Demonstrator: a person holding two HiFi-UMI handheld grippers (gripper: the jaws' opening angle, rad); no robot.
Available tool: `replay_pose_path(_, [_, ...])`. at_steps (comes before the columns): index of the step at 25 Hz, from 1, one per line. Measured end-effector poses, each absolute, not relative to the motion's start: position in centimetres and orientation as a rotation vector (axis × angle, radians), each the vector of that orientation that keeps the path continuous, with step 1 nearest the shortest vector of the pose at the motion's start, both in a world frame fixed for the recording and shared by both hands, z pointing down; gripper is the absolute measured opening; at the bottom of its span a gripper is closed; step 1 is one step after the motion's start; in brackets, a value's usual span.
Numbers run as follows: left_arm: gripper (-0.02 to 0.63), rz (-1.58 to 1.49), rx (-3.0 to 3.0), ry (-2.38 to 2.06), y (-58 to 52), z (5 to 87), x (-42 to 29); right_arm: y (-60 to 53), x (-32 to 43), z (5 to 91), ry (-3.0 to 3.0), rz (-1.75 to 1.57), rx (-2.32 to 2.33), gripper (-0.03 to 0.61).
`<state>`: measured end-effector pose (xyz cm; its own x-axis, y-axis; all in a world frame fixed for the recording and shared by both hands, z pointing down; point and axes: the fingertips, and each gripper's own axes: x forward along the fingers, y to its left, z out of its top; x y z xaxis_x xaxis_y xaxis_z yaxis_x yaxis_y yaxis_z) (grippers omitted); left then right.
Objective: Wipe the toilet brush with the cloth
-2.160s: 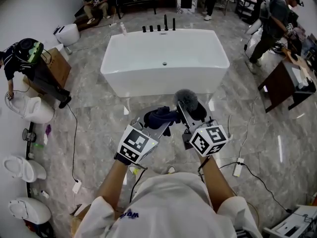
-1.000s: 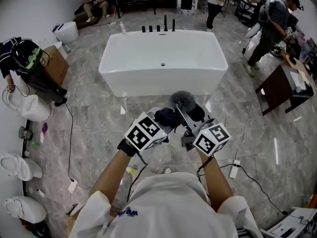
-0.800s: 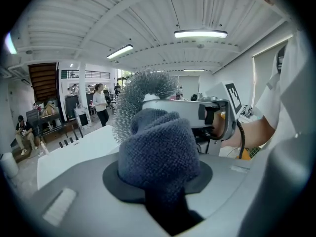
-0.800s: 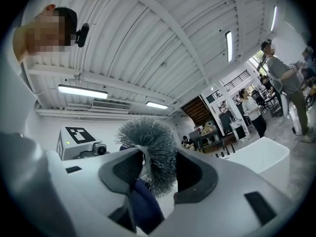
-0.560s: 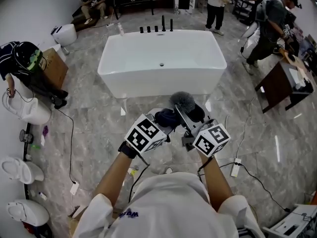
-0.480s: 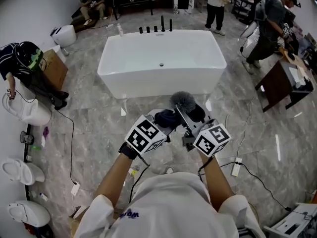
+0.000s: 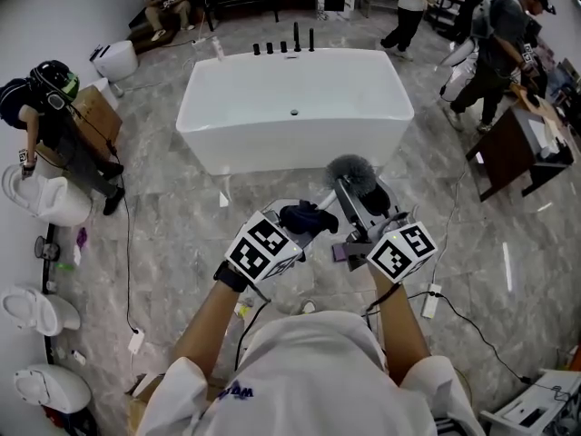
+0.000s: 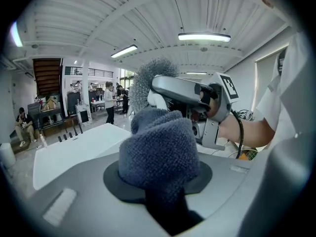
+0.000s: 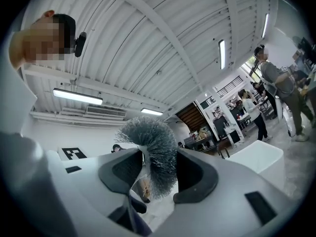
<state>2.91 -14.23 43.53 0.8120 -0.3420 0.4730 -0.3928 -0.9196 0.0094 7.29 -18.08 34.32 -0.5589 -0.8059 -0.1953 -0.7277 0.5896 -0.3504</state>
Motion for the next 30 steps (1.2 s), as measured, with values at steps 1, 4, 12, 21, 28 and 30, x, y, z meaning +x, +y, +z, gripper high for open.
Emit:
replay_pose_path(1, [0.124, 0.723, 2.888, -0.585, -14.2, 43.5, 3.0, -18.0, 7.2, 34.5, 2.487, -0.336, -1.243, 0.204])
replay_pose_path(4, [0.123, 0.731, 2.894, -0.567, -13.8, 43.4, 3.3, -17.6, 6.4, 35.2, 2.504, -0.355, -1.230, 0.204])
replay_pose_path(12, [0.103, 0.647, 2.896, -0.426, -13.0, 42.1, 4.7, -17.2, 5.5, 36.5, 2.525, -0.439, -1.150, 0.202])
replay_pose_path(21, [0.115, 0.415, 2.832, -0.155, -11.1, 42.7, 6.0, -17.1, 5.6, 36.7, 2.524, -0.433, -1.010, 0.202])
replay_pose_path(28, [0.058, 0.432, 2.811, -0.222, -11.5, 43.2, 5.9, -18.0, 5.4, 37.6, 2.593, -0.509, -0.875, 0.218])
replay_pose_path(30, [0.057, 0.439, 2.807, -0.221, -11.5, 43.3, 5.6, -18.5, 5.0, 38.1, 2.657, -0.549, -0.787, 0.263])
